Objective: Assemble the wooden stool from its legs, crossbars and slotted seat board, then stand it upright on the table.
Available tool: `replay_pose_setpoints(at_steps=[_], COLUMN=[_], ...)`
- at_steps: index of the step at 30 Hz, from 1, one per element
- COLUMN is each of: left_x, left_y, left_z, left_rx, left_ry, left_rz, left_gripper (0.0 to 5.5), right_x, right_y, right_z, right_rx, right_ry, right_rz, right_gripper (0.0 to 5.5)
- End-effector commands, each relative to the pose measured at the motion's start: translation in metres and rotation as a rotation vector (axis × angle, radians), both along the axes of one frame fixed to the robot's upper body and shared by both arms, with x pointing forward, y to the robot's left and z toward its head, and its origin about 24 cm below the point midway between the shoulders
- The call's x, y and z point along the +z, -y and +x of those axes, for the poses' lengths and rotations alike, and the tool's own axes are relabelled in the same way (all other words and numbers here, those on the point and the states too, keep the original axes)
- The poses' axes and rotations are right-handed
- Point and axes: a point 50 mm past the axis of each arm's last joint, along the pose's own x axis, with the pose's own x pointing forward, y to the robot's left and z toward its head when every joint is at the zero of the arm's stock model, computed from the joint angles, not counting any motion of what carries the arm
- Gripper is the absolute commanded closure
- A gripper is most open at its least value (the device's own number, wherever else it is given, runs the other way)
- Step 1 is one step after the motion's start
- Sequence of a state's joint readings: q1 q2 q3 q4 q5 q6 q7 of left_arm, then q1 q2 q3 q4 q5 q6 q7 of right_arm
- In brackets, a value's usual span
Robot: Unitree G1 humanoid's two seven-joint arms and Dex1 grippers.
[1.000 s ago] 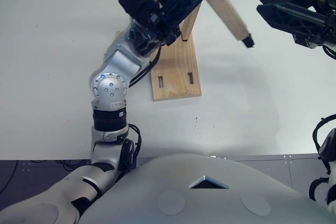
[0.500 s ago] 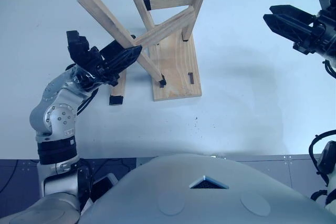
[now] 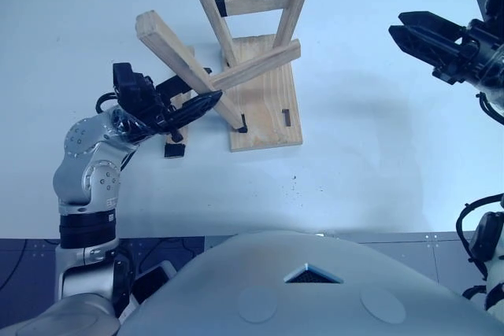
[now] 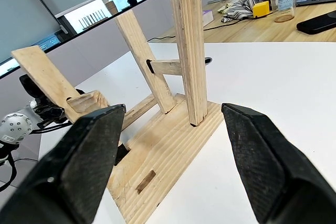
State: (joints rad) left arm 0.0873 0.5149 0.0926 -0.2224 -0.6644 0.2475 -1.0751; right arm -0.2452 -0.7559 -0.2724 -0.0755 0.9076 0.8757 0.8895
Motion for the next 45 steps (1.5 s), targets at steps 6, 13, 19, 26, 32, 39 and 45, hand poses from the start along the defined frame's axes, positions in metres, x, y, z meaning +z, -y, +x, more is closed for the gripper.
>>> replay_pose_setpoints(at_steps=[6, 13, 19, 26, 32, 39, 45], left_x=[-0.017, -0.035, -0.066, -0.09, -0.106, -0.089, -0.067], left_y=[0.009, 0.012, -0.001, -0.023, -0.04, -0.044, -0.036], left_z=[-0.004, -0.013, -0.022, -0.024, -0.041, -0.033, -0.019], left_rx=[-0.037, -0.034, 0.027, 0.089, 0.035, -0.13, -0.158], left_ry=[-0.055, -0.051, -0.16, -0.263, -0.223, -0.068, -0.108], left_rz=[0.375, 0.491, 0.449, 0.399, 0.535, 0.666, 0.691], left_gripper=[3.46, 3.46, 3.46, 3.46, 3.46, 3.49, 3.49], right_x=[-0.006, -0.009, -0.01, -0.01, -0.01, -0.011, -0.016], right_y=[-0.003, -0.005, -0.006, -0.008, -0.007, -0.008, -0.01], right_z=[-0.007, -0.009, -0.008, -0.006, -0.007, -0.008, -0.012], right_rx=[-0.017, -0.021, -0.02, -0.013, -0.009, -0.019, -0.036], right_ry=[0.007, 0.008, 0.005, 0.006, 0.006, 0.009, 0.01], right_rz=[0.001, 0.006, 0.006, 0.004, 0.0, 0.003, 0.008], right_gripper=[2.14, 2.14, 2.14, 2.14, 2.14, 2.14, 2.14])
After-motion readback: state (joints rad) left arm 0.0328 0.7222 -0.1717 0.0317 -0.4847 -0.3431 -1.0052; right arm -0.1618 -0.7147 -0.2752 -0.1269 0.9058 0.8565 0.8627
